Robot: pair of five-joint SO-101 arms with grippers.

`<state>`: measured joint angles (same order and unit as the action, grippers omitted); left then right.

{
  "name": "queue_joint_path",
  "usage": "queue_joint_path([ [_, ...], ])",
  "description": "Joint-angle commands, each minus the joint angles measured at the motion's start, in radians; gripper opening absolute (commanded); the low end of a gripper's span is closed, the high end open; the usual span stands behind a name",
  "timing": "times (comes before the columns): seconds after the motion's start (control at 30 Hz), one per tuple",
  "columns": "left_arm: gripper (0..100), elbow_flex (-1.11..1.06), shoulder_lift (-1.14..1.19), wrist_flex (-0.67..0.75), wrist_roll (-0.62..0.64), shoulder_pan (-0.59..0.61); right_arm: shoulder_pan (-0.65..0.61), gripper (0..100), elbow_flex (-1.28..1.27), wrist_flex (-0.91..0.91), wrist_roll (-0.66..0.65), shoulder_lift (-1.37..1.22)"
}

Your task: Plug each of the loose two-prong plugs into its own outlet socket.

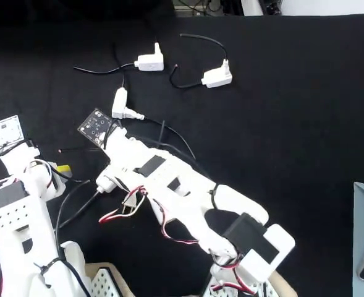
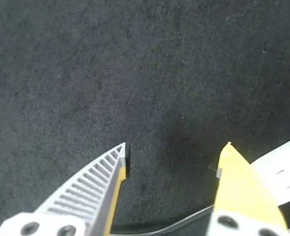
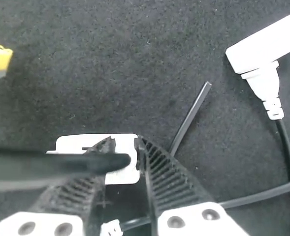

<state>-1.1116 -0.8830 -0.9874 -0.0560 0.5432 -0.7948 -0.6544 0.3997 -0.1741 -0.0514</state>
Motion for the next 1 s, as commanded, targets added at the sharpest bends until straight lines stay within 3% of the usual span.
queue_joint_path([
  [0.0,30,0.004,-0.018,0.018,0.003,0.001,0.051,1.1,0.068,0.020,-0.006,0.097],
  [0.17,30,0.002,-0.018,0.018,0.005,-0.001,0.163,1.1,0.076,0.003,-0.011,0.206],
  [0.37,30,0.002,-0.018,0.018,0.005,-0.001,0.353,1.2,0.068,-0.158,-0.008,0.255],
  [0.7,30,0.002,-0.018,0.018,0.005,-0.002,0.494,2.7,0.074,-0.520,-0.012,0.021],
  [0.9,30,0.002,-0.018,0.018,0.003,-0.002,0.489,30.9,0.067,-0.559,-0.011,-0.042],
  [0.97,30,0.002,-0.018,0.018,0.003,-0.002,0.485,34.2,0.051,-0.535,-0.012,-0.010],
])
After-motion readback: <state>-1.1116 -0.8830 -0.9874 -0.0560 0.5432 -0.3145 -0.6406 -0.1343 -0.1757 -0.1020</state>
